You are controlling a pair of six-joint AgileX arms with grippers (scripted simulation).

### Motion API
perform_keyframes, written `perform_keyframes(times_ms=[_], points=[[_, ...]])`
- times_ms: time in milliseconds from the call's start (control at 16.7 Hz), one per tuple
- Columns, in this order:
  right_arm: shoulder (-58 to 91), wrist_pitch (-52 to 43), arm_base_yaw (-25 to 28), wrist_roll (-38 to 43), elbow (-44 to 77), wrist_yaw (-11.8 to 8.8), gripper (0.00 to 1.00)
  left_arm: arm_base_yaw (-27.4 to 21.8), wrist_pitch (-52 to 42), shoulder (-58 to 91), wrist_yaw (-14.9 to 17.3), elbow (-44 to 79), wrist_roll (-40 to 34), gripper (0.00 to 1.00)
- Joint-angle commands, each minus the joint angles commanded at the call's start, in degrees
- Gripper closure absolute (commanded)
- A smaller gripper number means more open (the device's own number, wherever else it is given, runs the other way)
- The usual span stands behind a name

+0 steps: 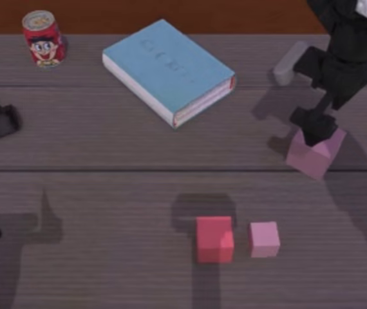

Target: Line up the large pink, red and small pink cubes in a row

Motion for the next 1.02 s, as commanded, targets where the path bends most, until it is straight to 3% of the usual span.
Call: perform_keyframes(times_ms=[540,840,1020], points=[[5.0,15.4,0.4,0.1,-10.2,0.0,0.0,0.0,0.0,0.0,0.0,0.0,0.0,0.0],[5.6,16.8,0.4,0.1,-11.2,0.1,0.0,0.0,0.0,0.0,0.0,0.0,0.0,0.0],[5.6,16.8,0.4,0.1,-11.2,0.1,0.23,0.0,0.0,0.0,0.0,0.0,0.0,0.0]])
